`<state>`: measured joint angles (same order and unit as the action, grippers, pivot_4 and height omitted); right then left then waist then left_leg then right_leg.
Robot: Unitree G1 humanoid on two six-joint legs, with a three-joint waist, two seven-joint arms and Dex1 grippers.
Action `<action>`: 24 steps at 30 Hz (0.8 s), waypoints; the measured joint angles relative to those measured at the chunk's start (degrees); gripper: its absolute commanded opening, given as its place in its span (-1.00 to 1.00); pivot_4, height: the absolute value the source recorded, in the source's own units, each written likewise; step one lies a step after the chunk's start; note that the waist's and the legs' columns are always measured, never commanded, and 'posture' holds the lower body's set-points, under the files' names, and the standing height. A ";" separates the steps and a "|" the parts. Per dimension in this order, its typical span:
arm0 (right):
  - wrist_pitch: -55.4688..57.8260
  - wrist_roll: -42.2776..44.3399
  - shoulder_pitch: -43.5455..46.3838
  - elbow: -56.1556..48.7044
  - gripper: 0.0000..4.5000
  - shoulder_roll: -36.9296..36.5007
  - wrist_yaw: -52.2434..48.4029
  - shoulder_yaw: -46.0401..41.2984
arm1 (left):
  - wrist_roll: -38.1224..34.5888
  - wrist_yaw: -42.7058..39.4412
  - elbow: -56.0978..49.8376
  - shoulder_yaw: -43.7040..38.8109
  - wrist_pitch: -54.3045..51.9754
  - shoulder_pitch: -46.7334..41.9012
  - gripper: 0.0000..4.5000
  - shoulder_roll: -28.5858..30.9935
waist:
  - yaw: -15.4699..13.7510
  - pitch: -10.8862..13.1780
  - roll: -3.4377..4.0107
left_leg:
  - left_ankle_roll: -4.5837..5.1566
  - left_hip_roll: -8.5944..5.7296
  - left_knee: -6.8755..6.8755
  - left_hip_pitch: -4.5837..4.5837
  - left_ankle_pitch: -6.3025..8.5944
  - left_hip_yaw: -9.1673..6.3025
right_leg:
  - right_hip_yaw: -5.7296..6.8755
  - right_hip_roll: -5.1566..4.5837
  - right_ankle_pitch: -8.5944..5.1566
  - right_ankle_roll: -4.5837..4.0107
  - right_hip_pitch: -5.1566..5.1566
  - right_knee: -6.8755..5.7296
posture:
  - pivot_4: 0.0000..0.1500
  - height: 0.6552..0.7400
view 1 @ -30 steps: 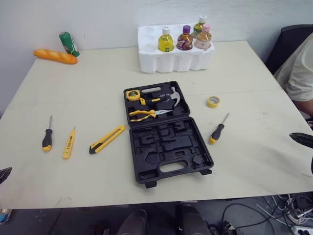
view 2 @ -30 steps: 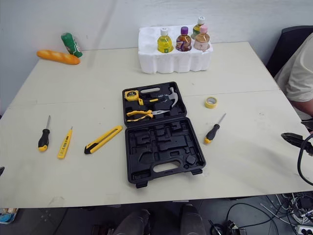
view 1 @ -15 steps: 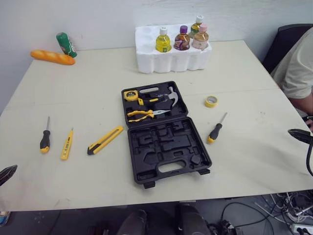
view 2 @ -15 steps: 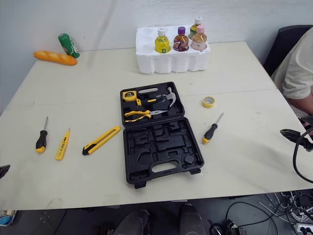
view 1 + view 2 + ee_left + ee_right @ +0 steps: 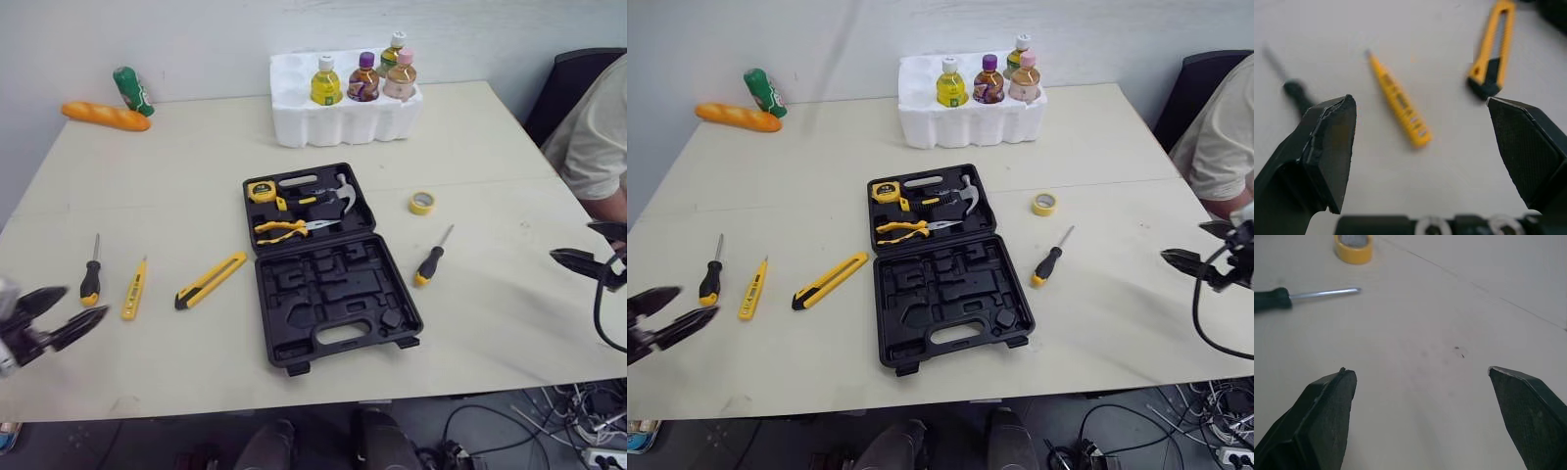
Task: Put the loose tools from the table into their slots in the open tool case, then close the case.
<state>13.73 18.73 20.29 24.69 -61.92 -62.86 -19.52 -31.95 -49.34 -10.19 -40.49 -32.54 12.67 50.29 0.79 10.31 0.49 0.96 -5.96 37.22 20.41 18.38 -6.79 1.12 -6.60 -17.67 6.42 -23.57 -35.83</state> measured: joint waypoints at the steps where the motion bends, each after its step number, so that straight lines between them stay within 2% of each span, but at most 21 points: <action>1: 1.64 0.18 0.41 -3.14 1.00 1.14 0.92 0.93 | -0.19 0.58 -1.99 2.57 -1.10 -1.91 0.99 0.04 | 0.01 0.00 0.00 | -0.01 0.05 -0.01 -0.04 0.00 0.08 | -0.04 0.03 0.00 -0.01 0.00 -0.02 | 1.00 0.94; 2: 2.77 0.32 1.24 -5.28 1.00 2.39 1.55 1.81 | -0.24 1.06 -3.26 4.62 -1.84 -3.47 0.99 0.06 | 0.07 0.00 0.00 | -0.03 0.10 0.01 -0.07 0.02 0.16 | -0.07 0.08 0.00 -0.02 0.00 -0.03 | 1.00 0.94; 5: 7.71 0.45 6.17 -12.28 1.00 7.40 4.06 7.50 | 0.68 2.54 -6.88 13.06 -3.55 -9.03 0.61 0.15 | 0.46 0.00 0.00 | -0.04 0.12 0.01 -0.09 0.01 0.28 | -0.17 0.11 0.02 -0.04 -0.07 -0.11 | 1.00 0.94; 6: 9.26 0.35 8.06 -13.83 0.89 8.80 4.87 9.60 | 1.25 3.61 -6.81 15.64 -4.17 -11.30 0.43 0.09 | 0.49 0.00 0.00 | -0.04 0.12 0.01 -0.08 0.01 0.29 | -0.19 0.12 0.02 -0.05 -0.10 -0.12 | 1.00 0.94; 8: 11.51 -0.15 11.75 -15.00 0.61 10.99 5.92 13.17 | 2.76 6.01 -5.35 19.58 -5.59 -15.99 0.02 -0.79 | 0.41 0.00 -0.01 | -0.05 0.12 0.01 -0.06 0.00 0.28 | -0.20 0.14 0.02 -0.05 -0.13 -0.13 | 1.00 0.94; 13: 12.18 -5.11 18.31 -13.01 -0.52 15.87 7.13 21.32 | 6.85 7.44 -0.04 30.36 -6.17 -23.05 -0.99 -3.59 | -0.04 -0.01 -0.05 | -0.03 0.10 0.03 -0.02 0.01 0.30 | -0.21 0.15 0.02 -0.04 -0.15 -0.05 | 1.00 0.94; 15: 11.24 -6.97 19.50 -10.83 -0.94 17.84 7.36 23.81 | 8.17 7.84 2.05 33.00 -6.11 -25.13 -1.00 -4.76 | -0.35 0.01 -0.09 | -0.03 0.10 0.04 0.05 0.01 0.30 | -0.21 0.16 0.02 -0.04 -0.23 -0.04 | 1.00 0.94; 20: 7.12 -11.71 23.52 -2.34 -0.97 23.56 10.99 26.58 | 11.99 9.79 7.87 37.98 -4.94 -32.27 -1.00 -10.03 | -0.77 0.03 -0.13 | -0.04 0.09 0.23 0.12 -0.01 0.30 | -0.17 0.18 0.03 -0.03 -0.27 -0.16 | 1.00 0.94; 24: 5.57 -13.86 24.33 0.65 -0.97 26.10 13.09 27.36 | 12.87 9.62 8.60 40.73 -4.94 -34.22 -1.00 -11.76 | -0.68 0.02 -0.16 | -0.04 0.09 0.23 0.13 -0.01 0.30 | -0.19 0.18 0.03 -0.02 -0.28 -0.16 | 1.00 0.94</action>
<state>19.30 4.88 44.62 25.34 -35.82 -49.77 7.84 -19.08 -39.71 -1.59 0.24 -37.48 -21.55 38.54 0.10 10.32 0.33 0.92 -5.87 37.46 20.54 18.37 -6.49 0.93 -6.43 -17.64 6.40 -23.85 -35.99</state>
